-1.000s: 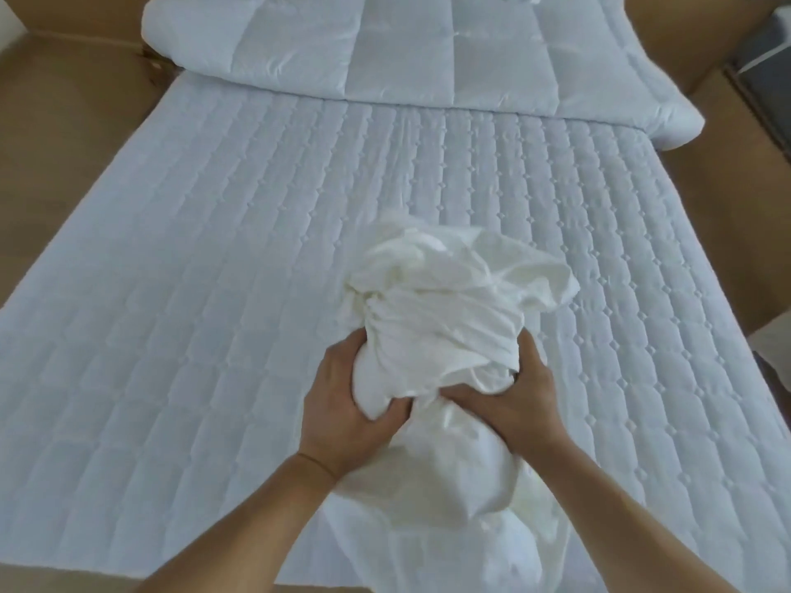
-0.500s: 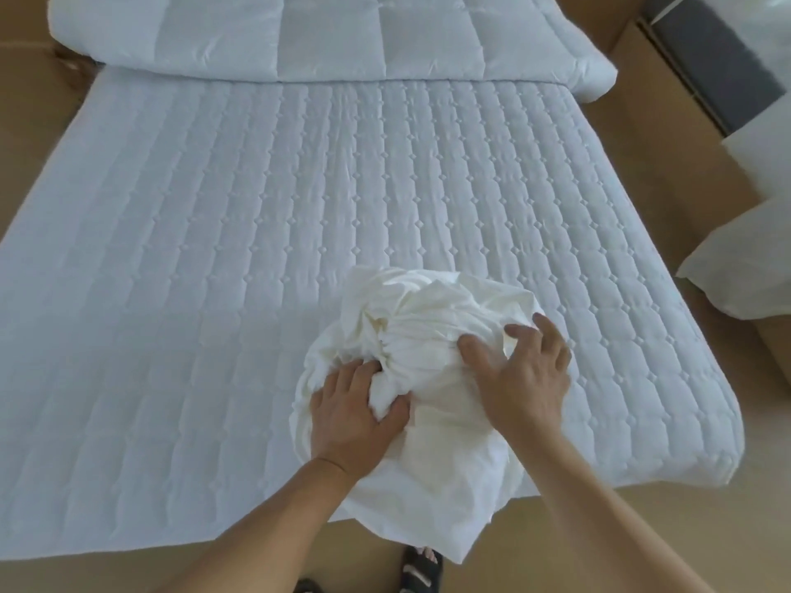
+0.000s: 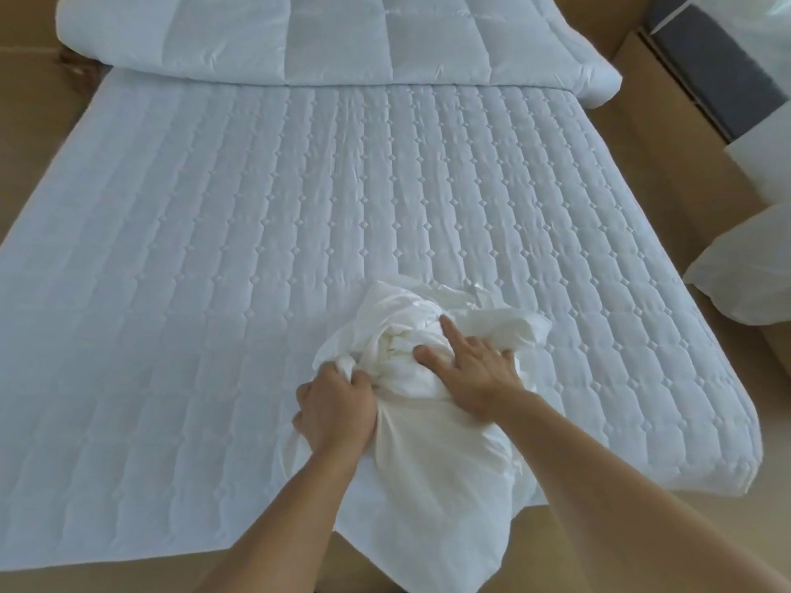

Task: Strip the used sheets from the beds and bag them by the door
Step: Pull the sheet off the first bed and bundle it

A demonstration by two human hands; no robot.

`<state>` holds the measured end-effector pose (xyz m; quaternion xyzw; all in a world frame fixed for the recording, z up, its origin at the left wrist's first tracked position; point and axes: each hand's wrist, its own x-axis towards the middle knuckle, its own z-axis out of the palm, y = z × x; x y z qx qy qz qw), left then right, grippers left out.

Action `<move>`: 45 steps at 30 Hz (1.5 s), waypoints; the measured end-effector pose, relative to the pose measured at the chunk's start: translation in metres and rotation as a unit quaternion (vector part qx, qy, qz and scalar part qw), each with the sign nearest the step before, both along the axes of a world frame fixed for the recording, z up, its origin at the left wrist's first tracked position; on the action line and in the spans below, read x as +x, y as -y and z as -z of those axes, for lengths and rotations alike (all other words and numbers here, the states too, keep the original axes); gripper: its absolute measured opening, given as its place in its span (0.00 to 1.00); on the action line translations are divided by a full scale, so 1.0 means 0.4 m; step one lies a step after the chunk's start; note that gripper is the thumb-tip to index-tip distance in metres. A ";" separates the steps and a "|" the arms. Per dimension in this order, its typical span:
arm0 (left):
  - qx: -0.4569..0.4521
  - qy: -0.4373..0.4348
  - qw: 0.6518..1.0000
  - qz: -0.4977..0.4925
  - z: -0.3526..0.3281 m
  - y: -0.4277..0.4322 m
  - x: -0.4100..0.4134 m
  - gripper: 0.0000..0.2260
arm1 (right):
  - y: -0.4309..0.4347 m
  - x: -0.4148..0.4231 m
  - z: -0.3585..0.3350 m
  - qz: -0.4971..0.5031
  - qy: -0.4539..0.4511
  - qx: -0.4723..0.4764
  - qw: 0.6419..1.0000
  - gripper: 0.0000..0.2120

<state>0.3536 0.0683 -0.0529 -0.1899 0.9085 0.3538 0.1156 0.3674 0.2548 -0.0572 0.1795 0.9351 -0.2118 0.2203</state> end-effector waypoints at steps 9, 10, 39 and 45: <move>-0.104 -0.222 0.888 0.389 0.031 -0.080 0.018 0.24 | 0.023 0.130 0.052 -0.004 -0.155 0.094 0.984 0.36; -0.110 -0.194 0.888 0.403 0.049 -0.073 0.009 0.25 | 0.013 0.132 0.056 0.007 -0.161 0.075 0.984 0.35; -0.060 0.159 0.968 0.182 0.162 -0.011 -0.098 0.44 | -0.048 0.053 0.129 0.250 0.052 -0.136 0.957 0.63; 0.019 0.107 0.986 0.128 0.118 -0.004 -0.078 0.33 | -0.035 0.089 0.082 0.291 0.004 -0.267 0.919 0.59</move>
